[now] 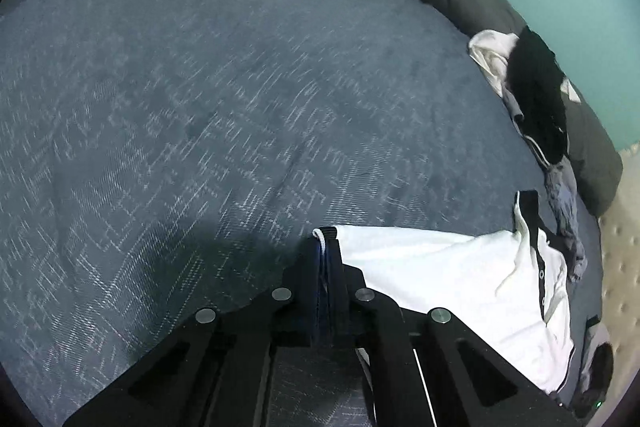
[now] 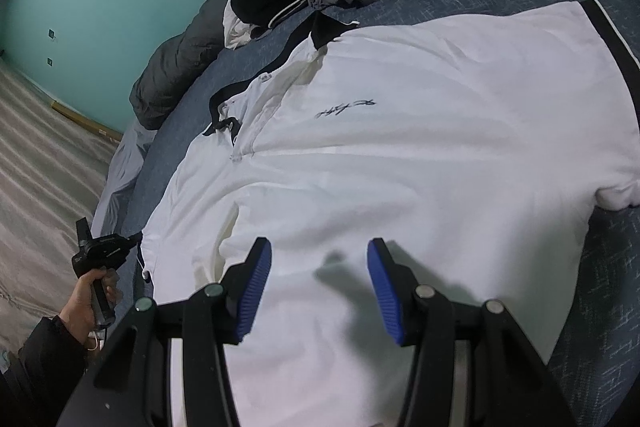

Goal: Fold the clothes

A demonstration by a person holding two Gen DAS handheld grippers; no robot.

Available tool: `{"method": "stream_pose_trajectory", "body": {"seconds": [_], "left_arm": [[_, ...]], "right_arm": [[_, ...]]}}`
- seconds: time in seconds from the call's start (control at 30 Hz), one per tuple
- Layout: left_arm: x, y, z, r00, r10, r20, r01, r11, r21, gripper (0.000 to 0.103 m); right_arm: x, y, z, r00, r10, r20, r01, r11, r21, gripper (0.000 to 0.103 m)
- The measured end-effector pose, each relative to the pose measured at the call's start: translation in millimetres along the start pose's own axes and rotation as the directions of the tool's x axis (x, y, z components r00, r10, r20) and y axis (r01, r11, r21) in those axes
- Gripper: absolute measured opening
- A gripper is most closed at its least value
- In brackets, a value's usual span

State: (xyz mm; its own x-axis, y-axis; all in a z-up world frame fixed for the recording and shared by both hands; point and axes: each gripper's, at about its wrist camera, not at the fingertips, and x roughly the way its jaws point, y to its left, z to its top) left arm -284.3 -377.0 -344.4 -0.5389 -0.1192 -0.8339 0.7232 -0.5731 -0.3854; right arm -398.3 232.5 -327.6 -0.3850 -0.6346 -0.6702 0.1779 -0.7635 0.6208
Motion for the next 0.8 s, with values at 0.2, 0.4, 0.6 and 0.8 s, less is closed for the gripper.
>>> {"method": "stream_pose_trajectory", "body": {"seconds": [0.2, 0.4, 0.6, 0.8], "left_arm": [[-4, 6, -1, 0.999, 0.045, 0.028, -0.044, 0.999, -0.02, 0.003], [-3, 3, 2, 0.999, 0.031, -0.013, -0.031, 0.999, -0.015, 0.006], [-23, -6, 7, 0.999, 0.031, 0.01, -0.031, 0.999, 0.014, 0.01], [-41, -44, 2, 0.999, 0.019, 0.036, -0.023, 0.991, 0.133, 0.032]], "right_arm": [[-1, -4, -1, 1.0, -0.004, 0.001, 0.004, 1.0, 0.008, 0.051], [1, -4, -1, 1.0, -0.004, -0.005, 0.004, 1.0, 0.009, 0.051], [1, -3, -1, 1.0, -0.002, -0.005, 0.002, 1.0, 0.009, 0.051], [1, -3, -1, 1.0, -0.001, 0.0, 0.001, 1.0, 0.017, 0.051]]}}
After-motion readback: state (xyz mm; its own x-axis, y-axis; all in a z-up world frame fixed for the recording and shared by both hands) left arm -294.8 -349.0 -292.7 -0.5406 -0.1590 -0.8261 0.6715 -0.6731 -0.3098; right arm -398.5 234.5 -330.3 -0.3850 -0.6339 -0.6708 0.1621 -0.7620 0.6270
